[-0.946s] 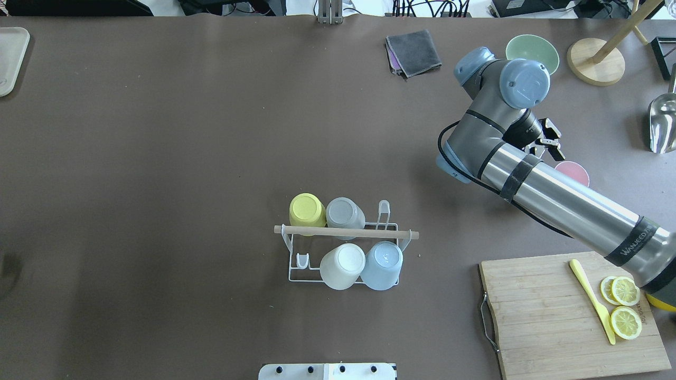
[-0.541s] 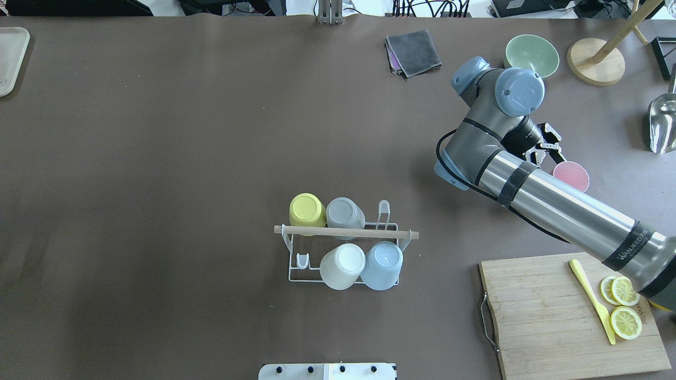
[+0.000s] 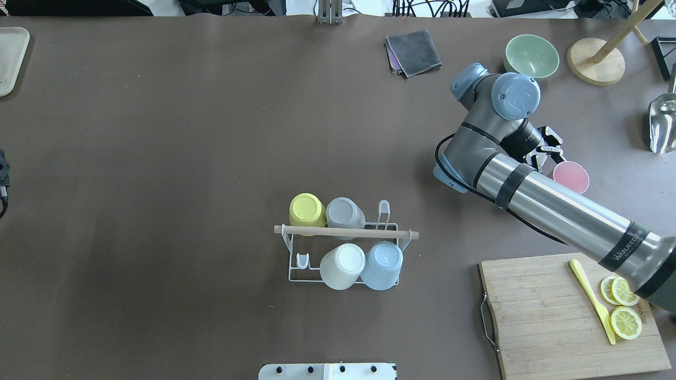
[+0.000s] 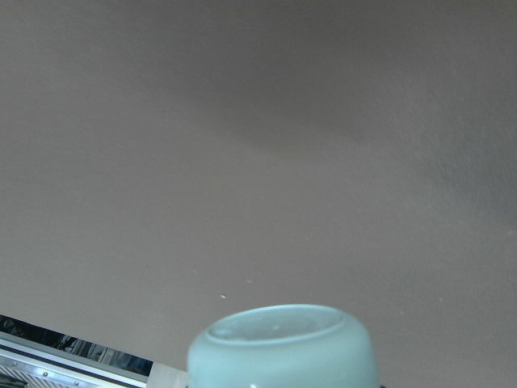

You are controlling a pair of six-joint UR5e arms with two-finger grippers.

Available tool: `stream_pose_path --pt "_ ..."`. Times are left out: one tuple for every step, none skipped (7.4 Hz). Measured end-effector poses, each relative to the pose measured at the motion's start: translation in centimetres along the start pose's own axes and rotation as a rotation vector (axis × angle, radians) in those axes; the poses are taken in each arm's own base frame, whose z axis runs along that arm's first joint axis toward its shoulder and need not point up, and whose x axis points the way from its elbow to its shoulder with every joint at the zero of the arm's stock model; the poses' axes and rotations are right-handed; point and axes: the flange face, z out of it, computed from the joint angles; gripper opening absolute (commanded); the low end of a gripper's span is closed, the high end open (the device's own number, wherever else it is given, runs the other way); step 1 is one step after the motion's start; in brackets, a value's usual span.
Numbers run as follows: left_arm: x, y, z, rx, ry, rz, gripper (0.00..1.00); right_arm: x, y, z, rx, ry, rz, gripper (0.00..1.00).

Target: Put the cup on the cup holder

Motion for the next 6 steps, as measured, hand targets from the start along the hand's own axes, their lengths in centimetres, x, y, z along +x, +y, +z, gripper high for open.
stream_pose_path --pt "-1.4 -0.8 -2.5 0.047 -0.025 -0.023 0.57 0.0 -0.1 0.1 -0.005 -0.002 0.001 0.99" --pt "-2.6 -0.7 -4.6 0.083 -0.047 -0.056 0.56 0.1 -0.4 0.2 -0.016 -0.007 0.003 0.99" --pt "-3.7 0.2 -6.4 0.117 -0.068 -0.093 0.55 0.2 -0.7 0.0 -0.027 -0.012 0.006 0.99" --pt "-4.5 1.3 -8.4 0.159 -0.095 -0.139 0.53 0.2 -1.0 -0.1 -0.036 -0.014 0.007 0.99" --pt "-5.0 2.4 -10.6 0.218 -0.12 -0.203 0.44 0.3 -1.1 -0.1 -0.043 -0.012 0.007 0.99" --pt "-5.5 3.2 -12.2 0.285 -0.122 -0.285 0.41 0.3 -1.1 0.0 -0.053 -0.007 0.006 0.99"
